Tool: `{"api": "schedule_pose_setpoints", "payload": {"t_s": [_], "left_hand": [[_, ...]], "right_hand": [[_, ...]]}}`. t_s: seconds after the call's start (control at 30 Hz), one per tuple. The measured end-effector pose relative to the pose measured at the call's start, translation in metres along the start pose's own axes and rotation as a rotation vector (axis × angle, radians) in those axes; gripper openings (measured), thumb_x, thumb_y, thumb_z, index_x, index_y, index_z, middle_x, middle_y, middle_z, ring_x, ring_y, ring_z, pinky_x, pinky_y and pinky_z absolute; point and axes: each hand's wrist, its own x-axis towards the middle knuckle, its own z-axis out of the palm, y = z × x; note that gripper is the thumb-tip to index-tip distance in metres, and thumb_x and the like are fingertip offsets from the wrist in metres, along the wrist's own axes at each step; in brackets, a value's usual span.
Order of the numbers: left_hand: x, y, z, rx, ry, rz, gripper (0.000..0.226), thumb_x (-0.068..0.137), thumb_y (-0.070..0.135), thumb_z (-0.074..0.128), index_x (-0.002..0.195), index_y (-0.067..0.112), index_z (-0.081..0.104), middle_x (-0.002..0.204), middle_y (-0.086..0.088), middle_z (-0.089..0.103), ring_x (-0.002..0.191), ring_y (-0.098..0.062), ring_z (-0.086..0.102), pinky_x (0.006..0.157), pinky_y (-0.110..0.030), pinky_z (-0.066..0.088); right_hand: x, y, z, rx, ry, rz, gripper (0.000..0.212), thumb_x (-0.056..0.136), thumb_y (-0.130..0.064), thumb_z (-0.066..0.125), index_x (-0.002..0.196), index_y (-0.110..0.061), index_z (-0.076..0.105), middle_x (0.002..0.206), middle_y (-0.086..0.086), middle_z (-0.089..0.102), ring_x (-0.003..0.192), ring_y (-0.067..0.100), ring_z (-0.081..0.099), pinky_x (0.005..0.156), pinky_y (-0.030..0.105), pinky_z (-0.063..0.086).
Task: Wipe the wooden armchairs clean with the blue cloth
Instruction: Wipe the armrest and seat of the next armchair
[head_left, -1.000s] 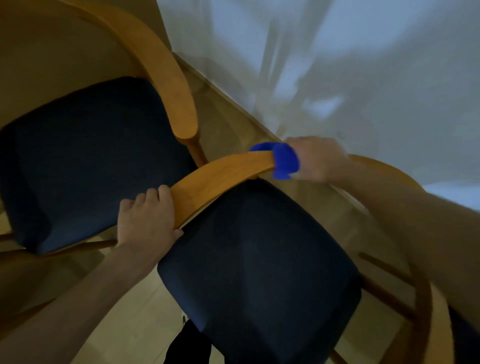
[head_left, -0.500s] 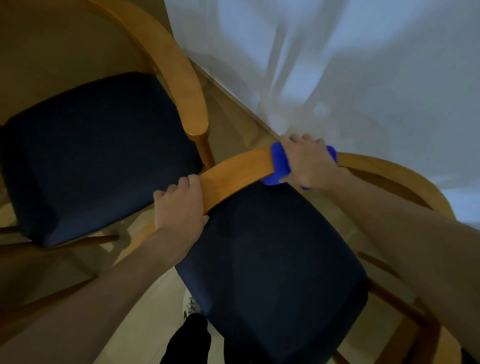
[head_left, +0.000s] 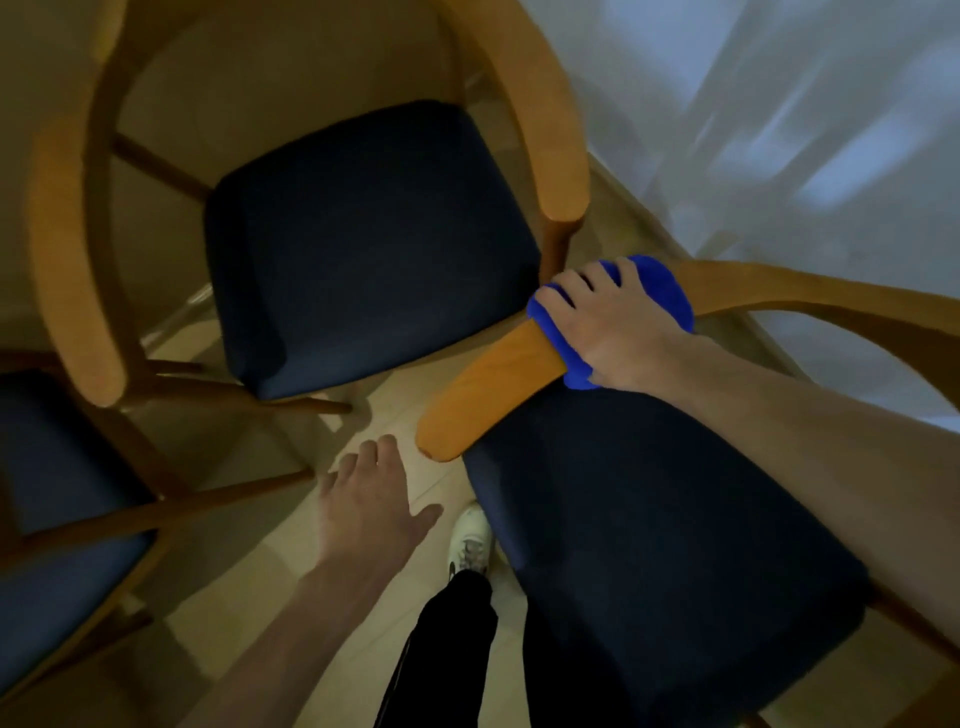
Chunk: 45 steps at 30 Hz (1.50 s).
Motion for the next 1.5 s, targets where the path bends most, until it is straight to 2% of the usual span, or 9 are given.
{"api": "schedule_pose_setpoints", "payload": {"t_s": [0.23, 0.4, 0.6, 0.7, 0.8, 0.9, 1.07, 1.2, 1.5], "left_hand": [[0.000, -0.015, 0.004, -0.020, 0.058, -0.018, 0.070, 0.081, 0.055, 0.065, 0.132, 0.018, 0.033, 0.129, 0.001, 0.048, 0.121, -0.020, 0.048, 0.100, -0.036, 0.039], [-0.006, -0.030, 0.010, -0.079, 0.032, -0.060, 0.065, 0.084, 0.046, 0.065, 0.133, 0.017, 0.033, 0.127, 0.000, 0.050, 0.119, -0.020, 0.050, 0.099, -0.036, 0.041], [-0.017, -0.030, 0.020, -0.130, -0.017, -0.062, 0.068, 0.081, 0.053, 0.064, 0.132, 0.020, 0.034, 0.130, 0.003, 0.047, 0.122, -0.018, 0.047, 0.099, -0.033, 0.040], [-0.018, -0.033, 0.019, -0.103, -0.022, -0.063, 0.072, 0.080, 0.056, 0.064, 0.134, 0.020, 0.033, 0.130, 0.003, 0.047, 0.121, -0.018, 0.047, 0.098, -0.033, 0.040], [-0.009, -0.034, 0.011, -0.115, -0.031, -0.083, 0.076, 0.078, 0.058, 0.066, 0.134, 0.019, 0.034, 0.130, 0.001, 0.047, 0.119, -0.020, 0.050, 0.092, -0.035, 0.045], [0.002, -0.031, 0.000, -0.111, -0.008, -0.110, 0.081, 0.075, 0.058, 0.069, 0.135, 0.019, 0.033, 0.132, 0.000, 0.046, 0.117, -0.022, 0.052, 0.084, -0.037, 0.048], [0.021, -0.012, -0.012, -0.141, 0.097, -0.025, 0.081, 0.069, 0.058, 0.074, 0.130, 0.022, 0.033, 0.124, 0.002, 0.049, 0.111, -0.022, 0.054, 0.080, -0.040, 0.051], [0.031, 0.014, -0.021, -0.208, 0.199, 0.079, 0.085, 0.066, 0.058, 0.075, 0.132, 0.022, 0.035, 0.125, 0.000, 0.048, 0.113, -0.024, 0.054, 0.084, -0.043, 0.052], [0.073, 0.091, -0.044, -0.125, 0.310, 0.313, 0.090, 0.066, 0.058, 0.075, 0.135, 0.019, 0.032, 0.126, -0.006, 0.047, 0.112, -0.028, 0.052, 0.090, -0.044, 0.045]], "right_hand": [[0.009, -0.084, -0.022, -0.012, 0.012, -0.189, 0.089, 0.069, -0.024, 0.080, 0.141, -0.015, 0.028, 0.141, 0.013, 0.038, 0.128, 0.036, 0.037, 0.108, 0.061, 0.028], [0.007, -0.121, -0.028, 0.018, 0.037, -0.293, 0.080, 0.072, -0.022, 0.078, 0.139, -0.019, 0.035, 0.142, 0.010, 0.040, 0.129, 0.036, 0.036, 0.109, 0.061, 0.024], [0.005, -0.168, -0.026, 0.052, 0.092, -0.471, 0.034, 0.086, -0.018, 0.067, 0.118, -0.025, 0.061, 0.124, -0.002, 0.058, 0.126, 0.026, 0.043, 0.109, 0.057, 0.024], [0.008, -0.160, -0.023, 0.065, 0.107, -0.523, 0.027, 0.087, -0.017, 0.065, 0.113, -0.026, 0.064, 0.117, -0.003, 0.061, 0.120, 0.024, 0.047, 0.105, 0.053, 0.029], [0.012, -0.150, -0.023, 0.085, 0.119, -0.527, 0.038, 0.080, -0.021, 0.071, 0.115, -0.026, 0.060, 0.118, -0.002, 0.059, 0.117, 0.024, 0.048, 0.100, 0.050, 0.032], [0.015, -0.139, -0.021, 0.126, 0.111, -0.480, 0.062, 0.073, -0.035, 0.077, 0.128, -0.029, 0.049, 0.126, -0.003, 0.055, 0.119, 0.024, 0.046, 0.101, 0.048, 0.032], [0.016, -0.094, -0.012, 0.163, 0.144, -0.404, 0.094, 0.063, -0.048, 0.081, 0.141, -0.030, 0.032, 0.136, 0.000, 0.047, 0.124, 0.026, 0.044, 0.104, 0.046, 0.030], [0.016, -0.050, -0.005, 0.196, 0.121, -0.301, 0.106, 0.057, -0.053, 0.082, 0.143, -0.030, 0.025, 0.137, 0.001, 0.045, 0.125, 0.026, 0.044, 0.106, 0.047, 0.032], [0.004, 0.014, 0.016, 0.265, 0.179, -0.139, 0.110, 0.052, -0.063, 0.079, 0.144, -0.031, 0.027, 0.135, 0.000, 0.048, 0.122, 0.025, 0.045, 0.104, 0.047, 0.033]]}}
